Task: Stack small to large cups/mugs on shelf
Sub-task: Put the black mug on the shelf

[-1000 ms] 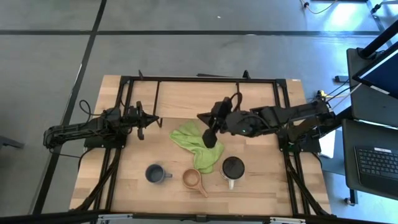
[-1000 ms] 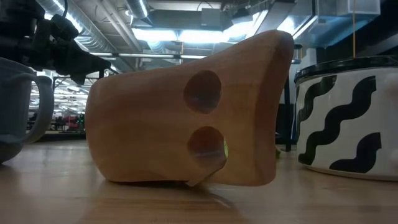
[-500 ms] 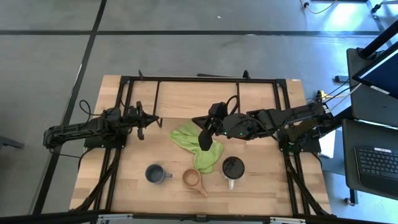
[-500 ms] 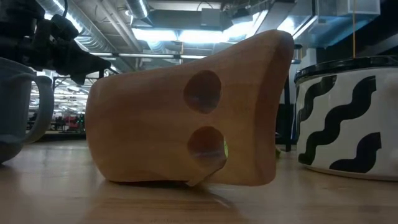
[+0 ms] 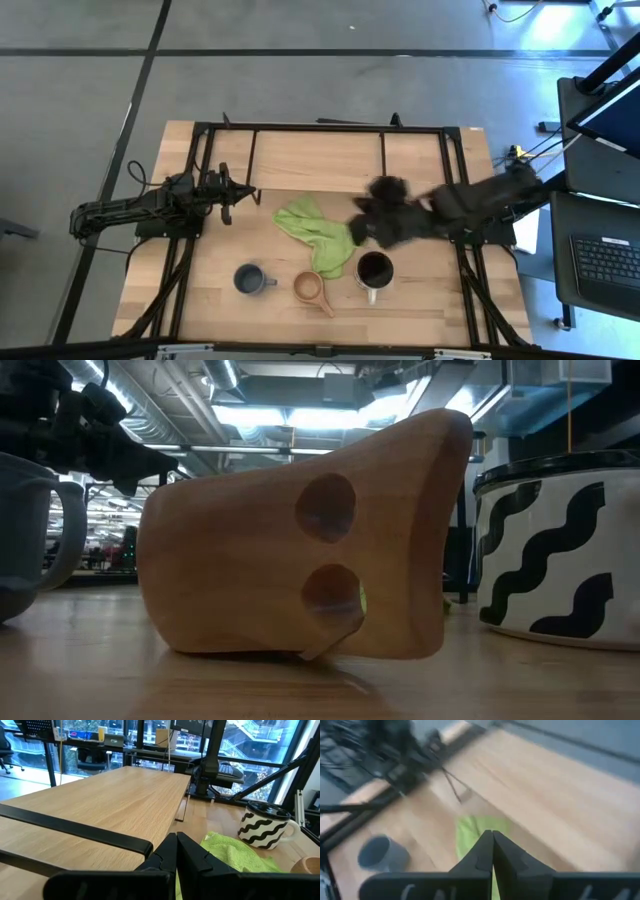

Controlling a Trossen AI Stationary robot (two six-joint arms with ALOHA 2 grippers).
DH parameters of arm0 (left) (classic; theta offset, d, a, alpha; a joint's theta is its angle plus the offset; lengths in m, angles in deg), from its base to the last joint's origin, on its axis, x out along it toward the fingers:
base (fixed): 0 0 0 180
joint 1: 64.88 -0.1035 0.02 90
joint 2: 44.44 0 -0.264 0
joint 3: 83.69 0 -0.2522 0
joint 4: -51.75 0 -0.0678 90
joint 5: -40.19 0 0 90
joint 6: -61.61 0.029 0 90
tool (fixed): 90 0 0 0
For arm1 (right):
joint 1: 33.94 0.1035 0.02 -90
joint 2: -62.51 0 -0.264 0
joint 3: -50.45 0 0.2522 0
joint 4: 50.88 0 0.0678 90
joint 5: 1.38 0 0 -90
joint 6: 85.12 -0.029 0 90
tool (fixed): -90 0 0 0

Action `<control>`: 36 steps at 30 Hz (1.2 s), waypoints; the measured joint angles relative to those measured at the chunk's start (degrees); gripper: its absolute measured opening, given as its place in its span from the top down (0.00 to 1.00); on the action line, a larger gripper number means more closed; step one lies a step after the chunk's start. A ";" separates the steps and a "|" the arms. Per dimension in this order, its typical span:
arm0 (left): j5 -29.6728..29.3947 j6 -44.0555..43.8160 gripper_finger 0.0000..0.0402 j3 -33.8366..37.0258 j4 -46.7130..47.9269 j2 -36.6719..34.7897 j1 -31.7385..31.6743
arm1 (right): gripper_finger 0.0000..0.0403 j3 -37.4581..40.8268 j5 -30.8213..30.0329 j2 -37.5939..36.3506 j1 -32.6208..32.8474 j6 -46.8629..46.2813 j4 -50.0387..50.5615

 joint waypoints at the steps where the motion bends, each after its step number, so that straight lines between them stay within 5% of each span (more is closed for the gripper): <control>1: 0.00 0.00 1.00 0.00 0.05 0.02 -0.02 | 0.98 0.00 -0.32 -1.00 2.07 -5.75 4.76; 5: -0.02 0.00 1.00 0.00 0.06 0.02 -0.02 | 0.98 -0.02 0.80 -1.92 9.57 -20.72 11.93; 18: -0.02 0.00 1.00 0.00 0.04 0.02 -0.01 | 0.98 0.00 19.22 11.32 23.92 -54.31 16.12; 30: -0.02 0.00 1.00 0.00 0.04 0.00 0.01 | 0.98 0.02 36.09 16.46 19.75 -51.51 5.73; 36: -0.02 0.00 1.00 0.00 0.04 0.00 -0.01 | 0.98 0.02 38.86 16.89 15.38 -46.02 2.28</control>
